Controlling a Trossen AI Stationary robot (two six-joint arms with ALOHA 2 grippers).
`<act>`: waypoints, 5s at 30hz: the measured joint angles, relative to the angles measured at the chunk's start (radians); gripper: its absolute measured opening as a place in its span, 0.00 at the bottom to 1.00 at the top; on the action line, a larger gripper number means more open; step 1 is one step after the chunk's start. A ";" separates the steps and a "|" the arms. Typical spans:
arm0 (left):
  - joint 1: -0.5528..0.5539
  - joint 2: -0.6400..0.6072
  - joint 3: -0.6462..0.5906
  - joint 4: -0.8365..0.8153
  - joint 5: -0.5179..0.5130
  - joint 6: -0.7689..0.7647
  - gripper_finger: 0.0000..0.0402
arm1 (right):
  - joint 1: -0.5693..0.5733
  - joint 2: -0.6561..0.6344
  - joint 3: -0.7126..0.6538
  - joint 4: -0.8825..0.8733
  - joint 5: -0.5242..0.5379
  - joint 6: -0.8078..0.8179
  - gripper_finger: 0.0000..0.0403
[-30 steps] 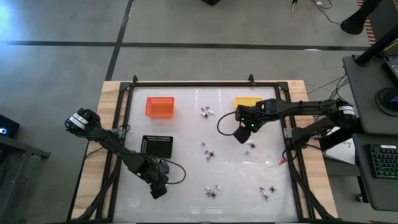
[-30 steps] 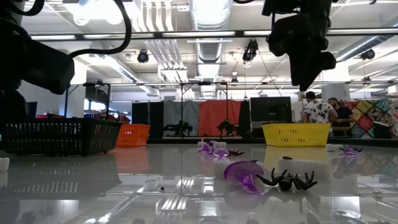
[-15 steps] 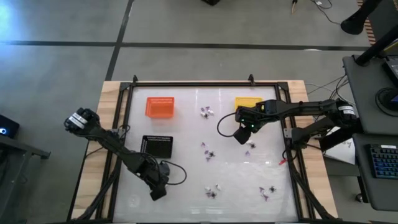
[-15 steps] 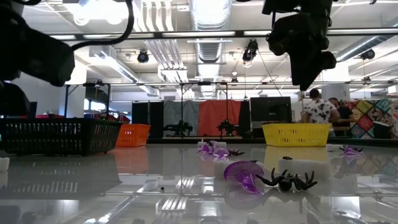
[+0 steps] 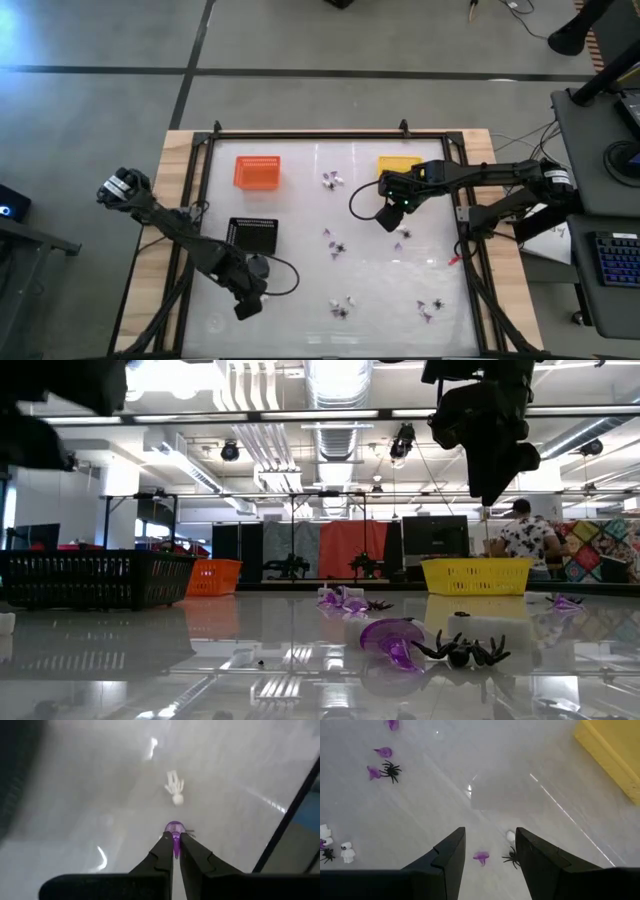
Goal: Sort Halloween decoration
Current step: Put the violet witch hat toy into the orange bin, then put the black spider toy into the black bin
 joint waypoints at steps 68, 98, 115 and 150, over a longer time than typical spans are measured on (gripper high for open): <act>1.430 -0.114 -0.037 -0.055 0.147 1.395 0.00 | -0.047 0.001 -0.001 0.485 0.234 0.263 0.41; 1.443 -0.160 -0.037 -0.161 0.268 1.393 0.24 | -0.071 0.002 -0.001 0.485 0.322 0.007 0.41; 1.373 -0.389 -0.037 -0.212 0.426 1.270 0.24 | -0.066 0.002 -0.007 0.458 0.337 0.045 0.41; 1.294 -0.544 -0.037 -0.228 0.432 1.093 0.24 | 0.123 0.365 -0.011 0.639 -0.076 0.335 0.41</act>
